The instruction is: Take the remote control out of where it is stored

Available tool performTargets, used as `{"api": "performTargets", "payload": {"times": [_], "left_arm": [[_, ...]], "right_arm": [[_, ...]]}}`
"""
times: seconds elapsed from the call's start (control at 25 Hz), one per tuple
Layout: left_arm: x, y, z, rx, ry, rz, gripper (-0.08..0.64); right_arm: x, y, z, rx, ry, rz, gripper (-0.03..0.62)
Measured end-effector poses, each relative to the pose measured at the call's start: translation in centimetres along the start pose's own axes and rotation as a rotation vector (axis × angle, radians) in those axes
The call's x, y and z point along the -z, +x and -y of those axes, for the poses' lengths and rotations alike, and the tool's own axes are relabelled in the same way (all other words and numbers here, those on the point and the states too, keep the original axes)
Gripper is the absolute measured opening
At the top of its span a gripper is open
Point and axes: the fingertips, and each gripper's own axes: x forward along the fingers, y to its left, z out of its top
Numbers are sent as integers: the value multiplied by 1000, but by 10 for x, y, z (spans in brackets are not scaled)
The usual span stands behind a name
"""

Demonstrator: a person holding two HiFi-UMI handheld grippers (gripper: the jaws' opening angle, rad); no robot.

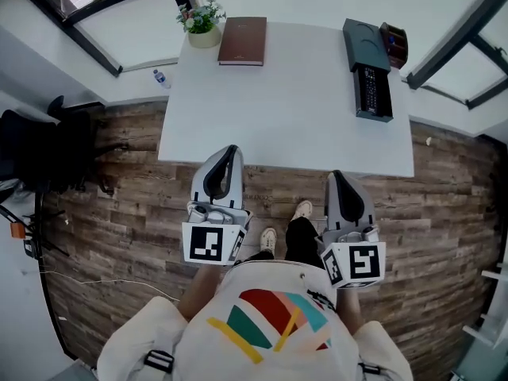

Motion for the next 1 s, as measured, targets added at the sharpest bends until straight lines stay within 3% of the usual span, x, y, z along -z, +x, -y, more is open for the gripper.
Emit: {"api": "performTargets", "payload": {"times": [0.16,0.28,0.4,0.6,1.0], "left_arm": [[13,32,-3,-10,0,-22,9],[10,54,-6,-31,-23,-31,9],[4,88,-3,-32,4,-27,9],[-2,135,14,-17,27,-24,9],[1,210,49,28,63,-66,9]], "right_arm": [[7,31,35,48,10,23,3],[-8,48,52,36,-12,55,3],[-23,71,74,24,-39,70,3],[-24,99,107,-13,14,50,4],[-19,125,182,25,66,15,5]]}}
